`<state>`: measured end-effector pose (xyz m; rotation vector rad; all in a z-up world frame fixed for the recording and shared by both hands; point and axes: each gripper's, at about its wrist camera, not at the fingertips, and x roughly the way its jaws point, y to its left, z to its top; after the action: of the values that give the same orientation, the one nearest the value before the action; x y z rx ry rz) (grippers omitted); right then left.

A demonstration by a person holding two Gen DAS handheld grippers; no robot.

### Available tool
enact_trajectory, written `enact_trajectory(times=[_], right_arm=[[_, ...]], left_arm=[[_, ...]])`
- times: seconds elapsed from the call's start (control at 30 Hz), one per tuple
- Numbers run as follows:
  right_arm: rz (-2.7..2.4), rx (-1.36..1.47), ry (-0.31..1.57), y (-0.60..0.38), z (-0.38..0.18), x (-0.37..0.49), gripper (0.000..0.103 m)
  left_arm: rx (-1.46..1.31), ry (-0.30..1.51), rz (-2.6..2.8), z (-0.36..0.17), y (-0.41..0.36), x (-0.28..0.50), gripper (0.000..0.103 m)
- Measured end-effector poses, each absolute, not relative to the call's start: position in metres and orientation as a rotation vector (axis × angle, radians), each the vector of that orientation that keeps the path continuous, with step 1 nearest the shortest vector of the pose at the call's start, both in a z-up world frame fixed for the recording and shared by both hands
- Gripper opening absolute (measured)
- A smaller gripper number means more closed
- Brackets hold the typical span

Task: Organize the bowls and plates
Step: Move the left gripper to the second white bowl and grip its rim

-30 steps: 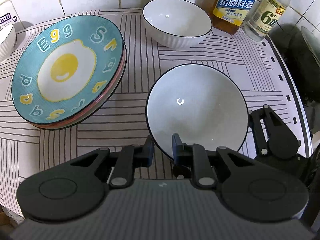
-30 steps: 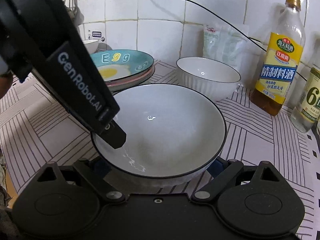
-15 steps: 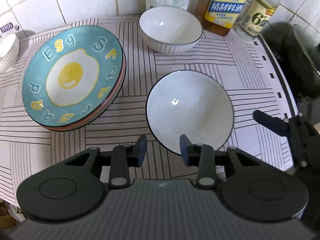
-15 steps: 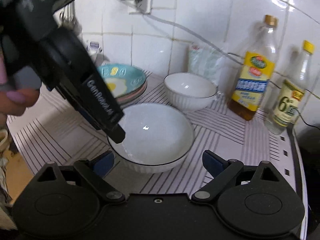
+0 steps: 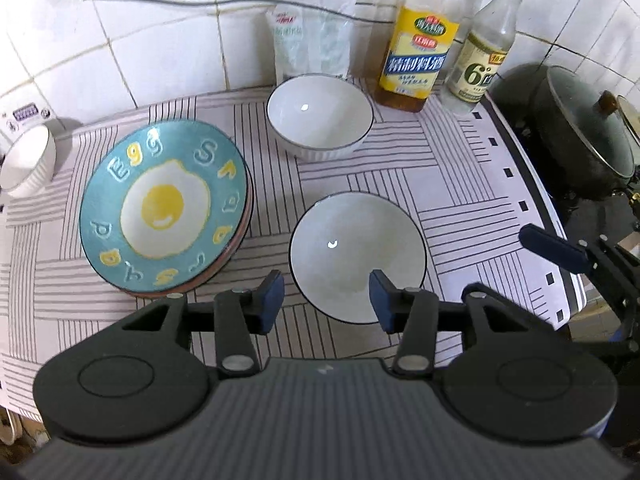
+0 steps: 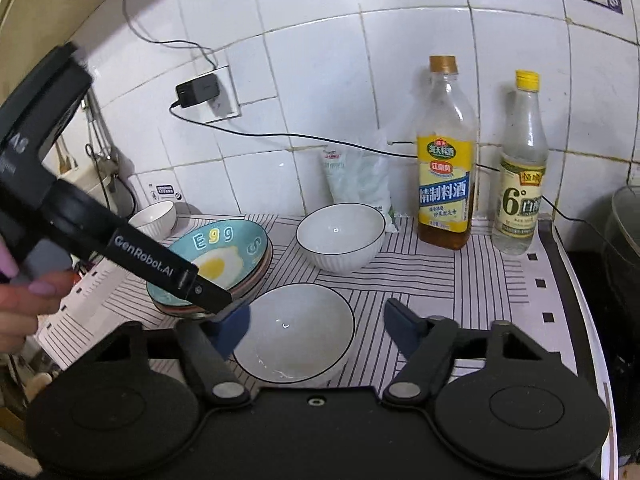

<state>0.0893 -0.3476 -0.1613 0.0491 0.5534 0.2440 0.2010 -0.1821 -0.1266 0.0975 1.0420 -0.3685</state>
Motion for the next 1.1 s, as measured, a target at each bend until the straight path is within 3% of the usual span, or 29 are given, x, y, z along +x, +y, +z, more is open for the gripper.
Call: enact_trajectory(times=[0.17,0.53,0.87,1.1], right_arm=[[0.243,0.114,0.612,-0.346,-0.154,0.108,0.060],[0.200,0.340,0.720,-0.358,-0.156,0.183,0.060],[0.185,0.331,0.809,-0.363,-0.186,0.265,0.060],[0.145,0.329,0.836,-0.361,-0.210,0.308,0.045]], left_arm=[[0.101,1.010,-0.384,-0.116,-0.175,0.214,0.047],[0.079,0.982,-0.359,-0.119,-0.156,0.285,0.049],[0.181,0.940,-0.395,-0.159,-0.185,0.348,0.050],[0.213,0.914,-0.388,-0.190,-0.202,0.373,0.048]])
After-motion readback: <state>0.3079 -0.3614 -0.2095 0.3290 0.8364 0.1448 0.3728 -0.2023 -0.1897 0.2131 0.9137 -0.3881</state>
